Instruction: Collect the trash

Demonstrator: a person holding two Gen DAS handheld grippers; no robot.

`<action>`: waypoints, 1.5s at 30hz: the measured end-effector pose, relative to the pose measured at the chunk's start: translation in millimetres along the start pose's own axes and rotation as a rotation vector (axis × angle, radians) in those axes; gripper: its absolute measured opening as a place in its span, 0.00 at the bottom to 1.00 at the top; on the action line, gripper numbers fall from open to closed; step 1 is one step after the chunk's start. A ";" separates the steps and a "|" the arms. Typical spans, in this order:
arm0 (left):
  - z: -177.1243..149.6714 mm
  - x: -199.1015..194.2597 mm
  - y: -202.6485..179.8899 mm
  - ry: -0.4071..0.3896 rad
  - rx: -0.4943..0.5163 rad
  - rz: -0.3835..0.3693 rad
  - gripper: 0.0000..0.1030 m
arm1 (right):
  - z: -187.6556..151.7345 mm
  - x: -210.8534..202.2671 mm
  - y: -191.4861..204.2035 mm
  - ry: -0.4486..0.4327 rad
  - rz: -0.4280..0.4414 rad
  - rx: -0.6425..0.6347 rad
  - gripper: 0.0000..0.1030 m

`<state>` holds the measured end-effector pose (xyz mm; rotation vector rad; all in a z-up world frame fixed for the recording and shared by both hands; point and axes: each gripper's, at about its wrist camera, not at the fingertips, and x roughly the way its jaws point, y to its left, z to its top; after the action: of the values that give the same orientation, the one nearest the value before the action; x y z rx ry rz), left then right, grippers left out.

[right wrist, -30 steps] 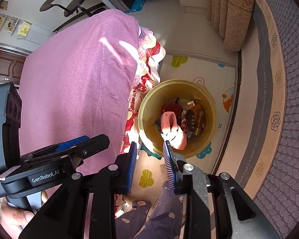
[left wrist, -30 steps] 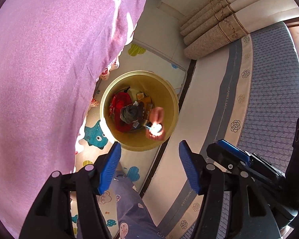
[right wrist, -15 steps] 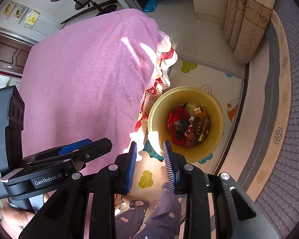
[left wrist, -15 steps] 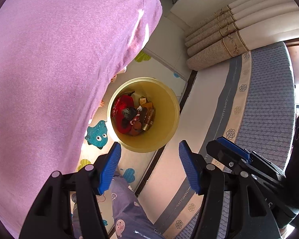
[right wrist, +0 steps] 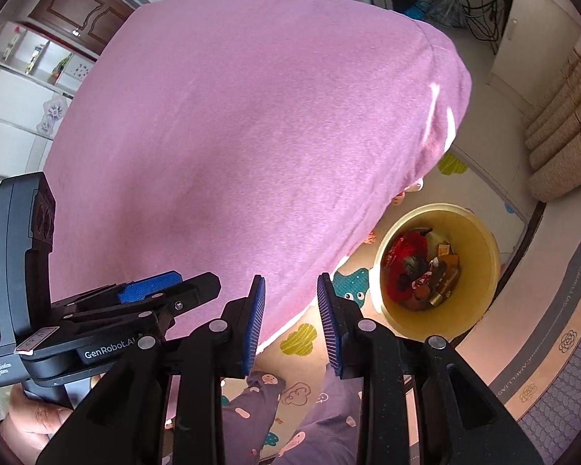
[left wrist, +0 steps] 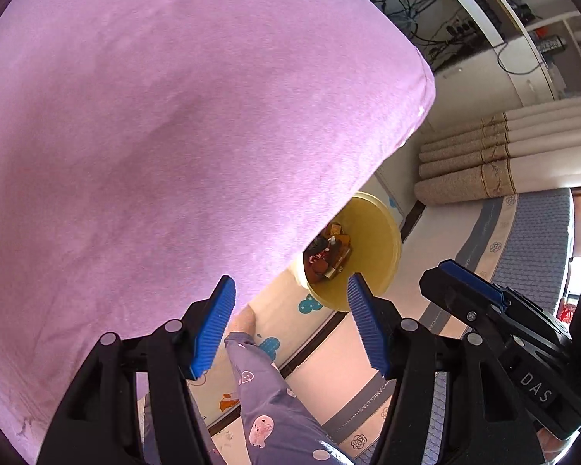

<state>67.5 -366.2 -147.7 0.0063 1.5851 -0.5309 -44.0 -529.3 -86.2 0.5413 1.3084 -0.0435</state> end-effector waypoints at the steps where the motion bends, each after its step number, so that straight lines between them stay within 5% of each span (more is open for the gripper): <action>1: -1.9 -6.3 14.4 -0.009 -0.026 0.003 0.59 | 0.1 5.1 15.3 0.010 0.005 -0.029 0.27; 14: -60.9 -88.2 179.3 -0.141 -0.330 0.029 0.59 | -24.2 60.6 200.0 0.125 0.057 -0.353 0.27; 24: -112.8 -142.3 263.5 -0.247 -0.509 0.041 0.59 | -44.8 80.1 312.2 0.148 0.085 -0.534 0.27; 30: -144.2 -185.2 290.2 -0.351 -0.564 0.101 0.65 | -59.2 66.8 358.3 0.090 0.080 -0.639 0.29; 37: -180.2 -237.6 297.8 -0.448 -0.572 0.178 0.80 | -70.3 32.3 386.9 -0.015 0.076 -0.669 0.58; 45: -216.9 -290.5 287.9 -0.548 -0.562 0.261 0.89 | -89.1 -8.8 406.9 -0.088 0.097 -0.719 0.71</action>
<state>-15.5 53.1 30.1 -0.3264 1.1229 0.1287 7.1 -139.5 52.1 -0.0155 1.1133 0.4640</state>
